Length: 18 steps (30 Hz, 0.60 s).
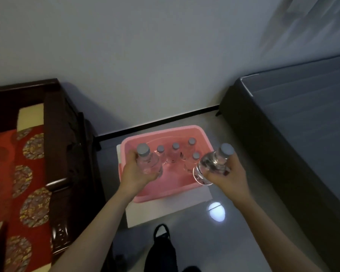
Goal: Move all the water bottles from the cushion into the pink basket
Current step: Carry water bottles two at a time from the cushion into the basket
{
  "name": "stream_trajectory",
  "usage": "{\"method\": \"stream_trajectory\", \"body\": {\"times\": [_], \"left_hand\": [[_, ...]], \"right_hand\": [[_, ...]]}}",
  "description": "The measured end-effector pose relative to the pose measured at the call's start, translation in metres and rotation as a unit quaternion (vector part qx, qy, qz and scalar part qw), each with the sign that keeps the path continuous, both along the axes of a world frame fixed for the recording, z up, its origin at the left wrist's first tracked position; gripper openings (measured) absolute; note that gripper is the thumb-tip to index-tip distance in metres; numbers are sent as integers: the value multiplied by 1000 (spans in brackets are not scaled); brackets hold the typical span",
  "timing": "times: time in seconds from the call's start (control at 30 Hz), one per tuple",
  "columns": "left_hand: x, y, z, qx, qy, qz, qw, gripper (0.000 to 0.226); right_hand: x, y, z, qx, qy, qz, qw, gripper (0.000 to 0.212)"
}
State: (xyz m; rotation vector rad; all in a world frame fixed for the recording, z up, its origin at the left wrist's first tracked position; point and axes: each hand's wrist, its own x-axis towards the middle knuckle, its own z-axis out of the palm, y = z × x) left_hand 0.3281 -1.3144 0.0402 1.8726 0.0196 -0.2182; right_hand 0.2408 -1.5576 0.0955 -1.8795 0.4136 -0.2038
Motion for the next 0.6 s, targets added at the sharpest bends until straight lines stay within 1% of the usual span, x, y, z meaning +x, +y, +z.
{"method": "stream_trajectory", "body": {"times": [0.07, 0.17, 0.3, 0.37, 0.5, 0.6], "left_hand": [[14, -10, -11, 0, 14, 2, 1000, 71], [22, -18, -32, 21, 39, 15, 999, 70], [37, -21, -63, 47, 76, 64, 994, 68], [43, -24, -72, 60, 74, 77, 992, 68], [60, -28, -109, 91, 81, 140, 983, 64], [67, -30, -141, 140, 64, 136, 979, 71]], "right_hand": [[25, -3, -21, 5, 7, 7, 1000, 55], [52, -5, -59, 23, 56, 21, 998, 52], [81, -5, -103, 9, 110, 53, 993, 54], [92, -3, -114, -14, 122, 65, 990, 56], [121, 0, -153, -69, 129, 135, 980, 51], [136, -3, -180, -105, 151, 219, 958, 61]]}}
